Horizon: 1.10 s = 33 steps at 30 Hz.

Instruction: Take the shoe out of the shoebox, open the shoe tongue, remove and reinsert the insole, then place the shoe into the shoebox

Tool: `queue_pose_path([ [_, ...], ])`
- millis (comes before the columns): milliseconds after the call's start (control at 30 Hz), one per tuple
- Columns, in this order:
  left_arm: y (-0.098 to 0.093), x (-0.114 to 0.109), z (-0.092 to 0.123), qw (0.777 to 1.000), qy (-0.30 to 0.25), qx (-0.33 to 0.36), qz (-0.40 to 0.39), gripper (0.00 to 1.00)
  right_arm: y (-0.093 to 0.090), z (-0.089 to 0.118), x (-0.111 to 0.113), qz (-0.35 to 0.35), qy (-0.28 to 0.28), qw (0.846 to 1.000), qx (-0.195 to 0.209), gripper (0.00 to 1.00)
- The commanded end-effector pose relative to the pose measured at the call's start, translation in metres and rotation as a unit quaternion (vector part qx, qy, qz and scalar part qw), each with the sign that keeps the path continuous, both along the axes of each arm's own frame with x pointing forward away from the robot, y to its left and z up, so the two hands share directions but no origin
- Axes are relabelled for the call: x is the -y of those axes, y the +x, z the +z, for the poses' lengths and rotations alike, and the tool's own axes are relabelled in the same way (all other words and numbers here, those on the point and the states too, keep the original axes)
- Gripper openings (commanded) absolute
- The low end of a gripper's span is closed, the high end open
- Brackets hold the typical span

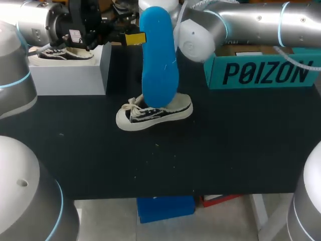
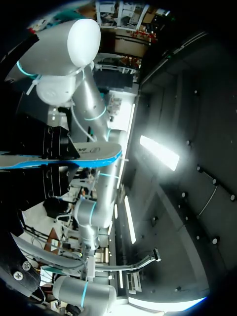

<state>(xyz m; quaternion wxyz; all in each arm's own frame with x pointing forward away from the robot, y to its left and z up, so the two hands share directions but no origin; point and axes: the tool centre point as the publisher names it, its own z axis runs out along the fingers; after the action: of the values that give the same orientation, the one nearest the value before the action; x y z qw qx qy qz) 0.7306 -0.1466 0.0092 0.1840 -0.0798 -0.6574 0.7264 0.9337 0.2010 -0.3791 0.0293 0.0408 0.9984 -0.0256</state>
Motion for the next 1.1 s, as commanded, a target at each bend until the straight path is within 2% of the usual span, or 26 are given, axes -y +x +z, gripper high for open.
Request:
queue_pose_path([
  [33,0.000,0.001,-0.001,1.000,0.000,0.000,0.001,0.00,-0.005,0.053,0.011,-0.020,-0.005,0.999,0.034,0.00],
  [200,0.000,0.001,-0.001,1.000,0.000,0.000,0.001,0.00,0.004,0.076,0.015,-0.084,-0.019,0.994,0.068,0.00],
  [333,0.000,0.001,-0.001,1.000,0.000,0.000,0.001,0.00,0.008,0.089,0.018,-0.123,-0.017,0.989,0.078,0.00],
  [633,0.000,0.001,-0.001,1.000,0.000,0.000,0.001,0.00,0.005,0.090,0.019,-0.139,-0.015,0.987,0.075,0.00],
  [733,0.000,0.001,-0.001,1.000,0.000,0.000,0.001,0.00,0.009,0.096,0.020,-0.162,-0.004,0.984,0.076,0.00],
  [867,0.000,0.001,-0.001,1.000,0.000,0.000,0.001,0.00,0.012,0.102,0.022,-0.214,0.016,0.974,0.075,0.00],
  [1100,0.000,0.001,-0.001,1.000,0.000,0.000,0.001,0.00,0.006,0.097,0.025,-0.322,0.035,0.943,0.079,0.00],
])
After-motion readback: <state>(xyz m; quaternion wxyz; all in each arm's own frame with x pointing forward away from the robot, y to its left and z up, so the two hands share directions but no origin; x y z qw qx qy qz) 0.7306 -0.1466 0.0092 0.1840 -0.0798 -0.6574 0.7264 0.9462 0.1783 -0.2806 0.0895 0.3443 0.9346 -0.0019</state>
